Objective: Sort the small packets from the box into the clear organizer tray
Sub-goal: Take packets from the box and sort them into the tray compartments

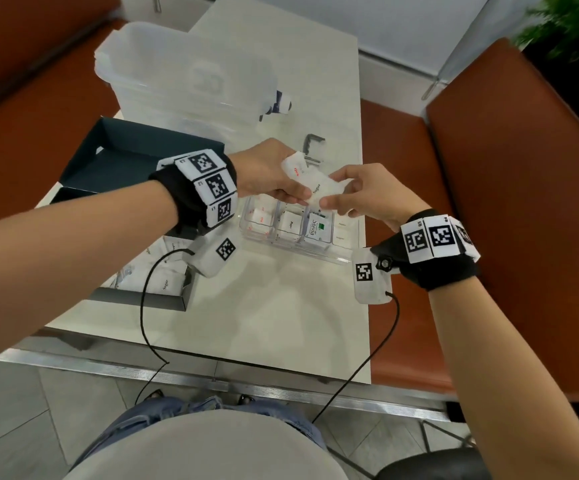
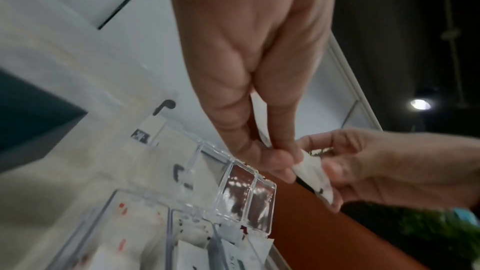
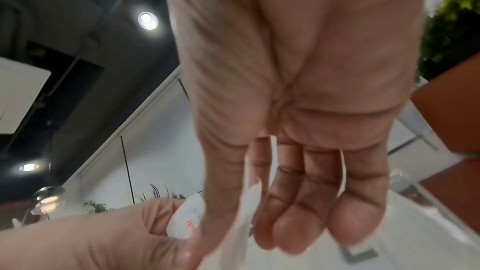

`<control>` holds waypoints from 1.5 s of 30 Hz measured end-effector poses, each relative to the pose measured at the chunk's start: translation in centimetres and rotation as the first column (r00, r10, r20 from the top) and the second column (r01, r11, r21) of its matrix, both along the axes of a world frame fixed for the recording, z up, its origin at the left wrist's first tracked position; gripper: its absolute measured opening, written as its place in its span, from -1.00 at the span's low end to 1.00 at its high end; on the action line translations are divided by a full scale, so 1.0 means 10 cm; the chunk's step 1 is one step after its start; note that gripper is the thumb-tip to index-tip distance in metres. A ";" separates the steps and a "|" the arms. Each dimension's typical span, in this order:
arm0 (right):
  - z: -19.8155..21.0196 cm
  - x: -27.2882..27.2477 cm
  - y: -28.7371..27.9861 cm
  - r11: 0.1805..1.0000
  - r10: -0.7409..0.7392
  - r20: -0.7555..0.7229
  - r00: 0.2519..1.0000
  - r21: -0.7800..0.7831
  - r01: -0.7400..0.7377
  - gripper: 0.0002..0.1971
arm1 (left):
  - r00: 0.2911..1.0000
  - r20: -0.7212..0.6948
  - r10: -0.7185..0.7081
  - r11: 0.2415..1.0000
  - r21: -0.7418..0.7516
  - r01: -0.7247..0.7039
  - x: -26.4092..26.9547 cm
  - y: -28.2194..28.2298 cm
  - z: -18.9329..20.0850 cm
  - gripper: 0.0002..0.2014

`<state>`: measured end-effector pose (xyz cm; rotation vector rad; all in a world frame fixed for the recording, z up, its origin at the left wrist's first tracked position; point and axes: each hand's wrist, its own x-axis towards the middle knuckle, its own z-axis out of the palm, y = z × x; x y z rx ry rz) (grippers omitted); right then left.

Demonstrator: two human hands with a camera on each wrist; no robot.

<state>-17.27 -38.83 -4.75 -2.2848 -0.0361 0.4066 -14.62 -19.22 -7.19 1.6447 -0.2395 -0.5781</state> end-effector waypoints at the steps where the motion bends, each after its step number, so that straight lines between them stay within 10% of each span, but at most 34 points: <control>1: 0.00 0.01 -0.03 0.999 0.014 0.045 0.999 -0.045 -0.012 -0.57 | 0.998 0.021 -0.052 0.997 0.059 0.050 0.01 -0.03 0.01 -0.71; 6: -0.07 -0.01 -0.13 0.998 0.014 0.195 0.981 -0.057 -0.003 -0.62 | 0.980 0.091 -0.175 0.971 0.180 0.156 0.04 -0.26 0.04 -0.80; 19: -0.76 0.13 -0.57 0.915 -0.358 0.096 0.929 -0.165 0.369 -0.85 | 0.980 0.027 0.199 0.980 -0.011 -0.199 0.02 -0.33 -0.16 -0.80; 32: -0.93 0.10 -0.43 0.883 -0.176 0.149 0.973 -0.413 0.223 -0.72 | 0.978 -0.015 0.210 0.976 -0.046 -0.211 -0.09 -0.29 -0.15 -0.84; 40: -0.91 0.06 -0.34 0.604 0.128 0.076 0.989 -0.797 -0.017 -0.87 | 0.945 -0.231 0.231 0.951 -0.154 -0.269 -0.10 -0.30 -0.07 -0.70; 45: -0.90 0.05 -0.35 0.669 0.114 0.060 0.992 -0.743 -0.033 -0.84 | 0.924 -0.327 0.198 0.942 -0.196 -0.271 -0.09 -0.27 -0.05 -0.61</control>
